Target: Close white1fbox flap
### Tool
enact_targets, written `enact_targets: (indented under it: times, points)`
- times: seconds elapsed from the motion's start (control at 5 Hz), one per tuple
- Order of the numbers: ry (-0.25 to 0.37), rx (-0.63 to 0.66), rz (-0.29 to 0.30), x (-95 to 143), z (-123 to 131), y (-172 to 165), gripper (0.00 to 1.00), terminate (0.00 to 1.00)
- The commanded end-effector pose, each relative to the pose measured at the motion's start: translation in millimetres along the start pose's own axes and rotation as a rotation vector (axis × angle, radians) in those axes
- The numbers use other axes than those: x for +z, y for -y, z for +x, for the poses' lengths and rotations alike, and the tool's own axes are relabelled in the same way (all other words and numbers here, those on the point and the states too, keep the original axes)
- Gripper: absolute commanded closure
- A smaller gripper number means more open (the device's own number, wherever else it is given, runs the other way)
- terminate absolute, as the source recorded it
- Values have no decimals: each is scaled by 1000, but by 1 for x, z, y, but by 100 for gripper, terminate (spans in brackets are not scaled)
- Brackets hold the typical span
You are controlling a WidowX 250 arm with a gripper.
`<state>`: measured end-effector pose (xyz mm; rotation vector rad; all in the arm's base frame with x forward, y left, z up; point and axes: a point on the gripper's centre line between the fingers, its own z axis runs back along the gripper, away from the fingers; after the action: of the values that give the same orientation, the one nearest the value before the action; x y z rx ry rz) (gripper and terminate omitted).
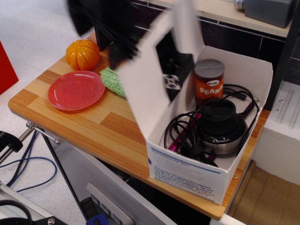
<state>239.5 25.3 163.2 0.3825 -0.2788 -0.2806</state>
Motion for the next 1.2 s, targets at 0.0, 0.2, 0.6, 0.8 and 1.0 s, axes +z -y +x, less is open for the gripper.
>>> enact_targets:
  times: [0.0,0.2,0.6,0.8,1.0]
  points:
    - [0,34,30,26,35,22,0,0]
    - [-11,113,0,33,47,49,0,0]
    - [0,220,-84,21,65,88,0,0]
    - [5,279,-142,9,75,114,0,0]
    - [-8,276,-179,-3,75,126,0,0]
